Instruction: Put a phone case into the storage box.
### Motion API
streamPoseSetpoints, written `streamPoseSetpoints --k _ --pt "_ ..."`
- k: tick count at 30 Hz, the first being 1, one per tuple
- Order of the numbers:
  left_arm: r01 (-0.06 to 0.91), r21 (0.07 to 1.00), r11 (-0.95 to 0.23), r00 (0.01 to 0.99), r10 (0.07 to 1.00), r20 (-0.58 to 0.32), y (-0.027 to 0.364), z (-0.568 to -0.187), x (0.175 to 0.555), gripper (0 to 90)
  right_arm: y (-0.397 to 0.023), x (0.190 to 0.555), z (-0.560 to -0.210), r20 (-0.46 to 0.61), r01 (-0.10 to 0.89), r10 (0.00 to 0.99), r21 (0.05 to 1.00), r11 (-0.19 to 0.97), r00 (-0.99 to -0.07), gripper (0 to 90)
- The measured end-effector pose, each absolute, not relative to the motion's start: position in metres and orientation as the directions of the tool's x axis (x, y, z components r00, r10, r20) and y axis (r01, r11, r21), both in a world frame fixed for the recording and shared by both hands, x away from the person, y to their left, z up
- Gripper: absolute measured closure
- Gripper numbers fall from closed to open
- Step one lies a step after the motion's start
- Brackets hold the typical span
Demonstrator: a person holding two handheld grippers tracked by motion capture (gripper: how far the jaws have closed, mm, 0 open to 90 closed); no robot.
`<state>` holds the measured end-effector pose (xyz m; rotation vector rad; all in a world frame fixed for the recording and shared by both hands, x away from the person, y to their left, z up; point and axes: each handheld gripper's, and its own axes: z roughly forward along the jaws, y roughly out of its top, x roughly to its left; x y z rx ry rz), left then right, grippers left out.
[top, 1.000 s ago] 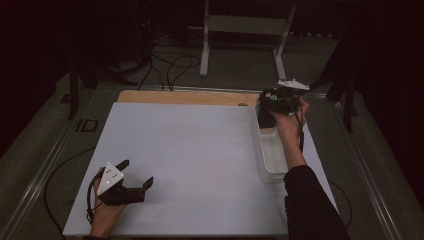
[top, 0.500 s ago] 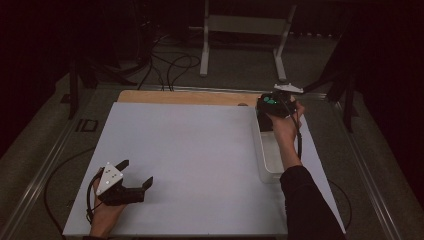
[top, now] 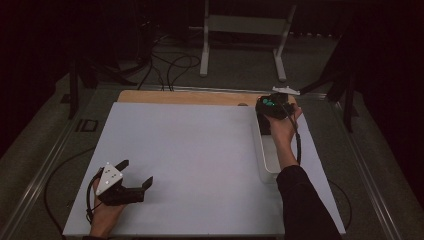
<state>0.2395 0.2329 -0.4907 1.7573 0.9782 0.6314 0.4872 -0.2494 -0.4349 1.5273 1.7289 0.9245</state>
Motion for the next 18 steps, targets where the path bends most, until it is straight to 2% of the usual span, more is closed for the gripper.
streamPoseSetpoints --k 18 --pt "0.328 0.926 -0.187 0.539 0.842 -0.021 0.2324 -0.4906 0.2394 0.0 -0.2548 0.4855 -0.4308 0.035 0.515 0.991 0.857 0.036 -0.128 7.9"
